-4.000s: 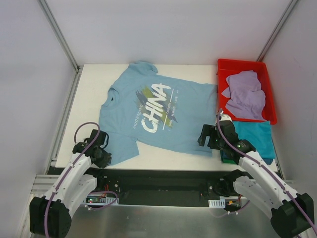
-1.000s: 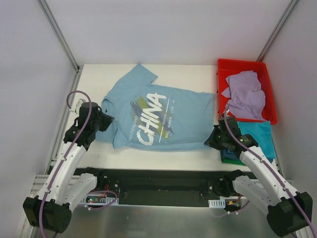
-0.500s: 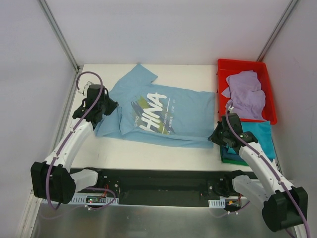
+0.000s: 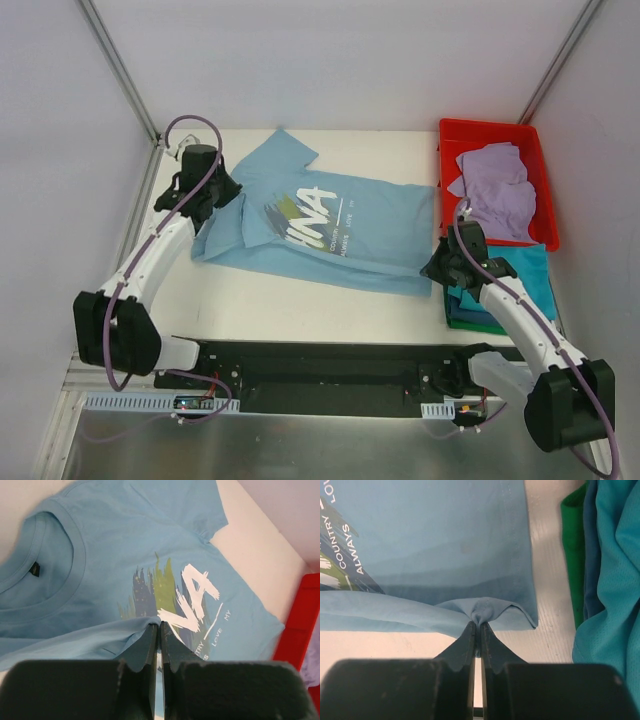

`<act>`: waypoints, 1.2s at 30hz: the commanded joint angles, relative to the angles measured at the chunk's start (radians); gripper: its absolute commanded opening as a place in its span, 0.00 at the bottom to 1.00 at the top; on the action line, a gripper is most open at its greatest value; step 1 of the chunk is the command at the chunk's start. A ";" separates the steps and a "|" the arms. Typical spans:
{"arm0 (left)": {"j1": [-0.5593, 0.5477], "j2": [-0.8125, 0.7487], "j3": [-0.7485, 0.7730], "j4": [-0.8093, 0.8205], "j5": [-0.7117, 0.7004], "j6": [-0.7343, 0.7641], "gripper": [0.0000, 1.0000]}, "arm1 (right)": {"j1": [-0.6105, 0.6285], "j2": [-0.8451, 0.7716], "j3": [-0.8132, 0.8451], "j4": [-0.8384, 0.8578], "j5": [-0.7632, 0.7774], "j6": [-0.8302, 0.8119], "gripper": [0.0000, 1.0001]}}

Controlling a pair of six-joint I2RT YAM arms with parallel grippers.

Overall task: Fold and stack the t-shirts
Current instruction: Fold the flattened tshirt in 1/3 of the way

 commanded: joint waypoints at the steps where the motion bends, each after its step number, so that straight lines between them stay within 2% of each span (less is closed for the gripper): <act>1: -0.006 0.117 0.086 0.034 0.041 0.101 0.00 | -0.021 0.049 0.059 0.058 0.032 -0.018 0.06; 8: -0.004 0.425 0.332 0.065 0.151 0.313 0.00 | -0.055 0.205 0.119 0.116 0.060 -0.046 0.08; 11: -0.001 0.554 0.443 0.073 0.271 0.429 0.14 | -0.066 0.281 0.150 0.148 0.063 -0.055 0.10; 14: 0.002 0.663 0.530 0.068 0.350 0.478 0.23 | -0.064 0.339 0.182 0.156 0.060 -0.063 0.13; 16: 0.006 0.712 0.583 0.056 0.376 0.500 0.24 | -0.066 0.347 0.202 0.152 0.060 -0.070 0.18; 17: 0.008 0.728 0.604 0.045 0.394 0.506 0.30 | -0.066 0.342 0.209 0.150 0.054 -0.076 0.20; 18: 0.010 0.737 0.630 0.025 0.409 0.503 0.43 | -0.064 0.335 0.216 0.148 0.049 -0.084 0.31; 19: 0.010 0.734 0.641 0.006 0.425 0.503 0.66 | -0.063 0.322 0.220 0.141 0.048 -0.093 0.51; 20: 0.010 0.722 0.637 0.005 0.436 0.502 0.81 | -0.064 0.310 0.223 0.133 0.049 -0.102 0.63; 21: 0.010 0.699 0.623 0.004 0.431 0.488 0.90 | -0.063 0.295 0.225 0.119 0.055 -0.110 0.73; 22: 0.010 0.671 0.606 0.005 0.423 0.482 0.99 | -0.061 0.279 0.226 0.101 0.062 -0.115 0.79; 25: 0.010 0.543 0.502 0.007 0.385 0.446 0.99 | -0.043 0.220 0.214 0.069 0.056 -0.132 0.99; 26: 0.010 0.504 0.438 0.010 0.380 0.440 0.99 | -0.032 0.195 0.203 0.066 0.046 -0.133 0.96; 31: 0.011 0.328 0.171 0.045 0.290 0.387 0.99 | 0.075 0.130 0.154 0.095 -0.048 -0.149 0.96; 36: 0.043 0.327 0.020 0.067 0.247 0.293 0.99 | 0.123 0.251 0.160 0.174 -0.141 -0.136 0.96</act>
